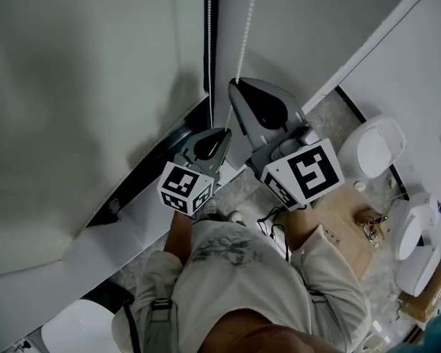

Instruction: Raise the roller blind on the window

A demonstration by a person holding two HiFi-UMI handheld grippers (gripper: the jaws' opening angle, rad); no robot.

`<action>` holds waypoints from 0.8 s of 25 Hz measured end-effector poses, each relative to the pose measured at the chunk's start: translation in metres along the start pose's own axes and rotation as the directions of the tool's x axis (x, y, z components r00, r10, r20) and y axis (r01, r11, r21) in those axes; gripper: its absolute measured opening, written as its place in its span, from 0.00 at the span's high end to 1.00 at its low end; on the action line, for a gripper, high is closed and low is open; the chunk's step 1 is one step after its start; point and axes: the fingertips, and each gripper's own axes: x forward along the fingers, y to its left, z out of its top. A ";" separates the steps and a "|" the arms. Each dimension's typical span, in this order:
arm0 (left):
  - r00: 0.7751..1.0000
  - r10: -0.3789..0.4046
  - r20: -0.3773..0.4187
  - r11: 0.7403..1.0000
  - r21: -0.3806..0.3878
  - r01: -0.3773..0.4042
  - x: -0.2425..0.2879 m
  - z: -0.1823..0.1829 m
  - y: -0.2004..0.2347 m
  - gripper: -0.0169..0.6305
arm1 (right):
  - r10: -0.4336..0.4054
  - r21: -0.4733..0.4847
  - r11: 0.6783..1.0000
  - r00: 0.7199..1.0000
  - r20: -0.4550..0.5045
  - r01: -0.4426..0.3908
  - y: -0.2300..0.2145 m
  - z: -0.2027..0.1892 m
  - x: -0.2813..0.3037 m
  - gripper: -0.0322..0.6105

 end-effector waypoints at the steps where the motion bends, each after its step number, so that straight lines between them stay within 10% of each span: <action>1: 1.000 0.003 -0.010 1.000 -0.006 -0.003 0.000 -0.006 0.001 0.96 | -0.002 0.000 1.000 1.000 -0.009 0.002 0.001 -0.006 0.000 0.93; 20: 0.993 0.027 -0.118 0.997 -0.064 -0.035 0.009 -0.090 0.016 0.96 | -0.045 0.005 0.999 0.995 -0.090 0.046 0.009 -0.089 -0.012 0.93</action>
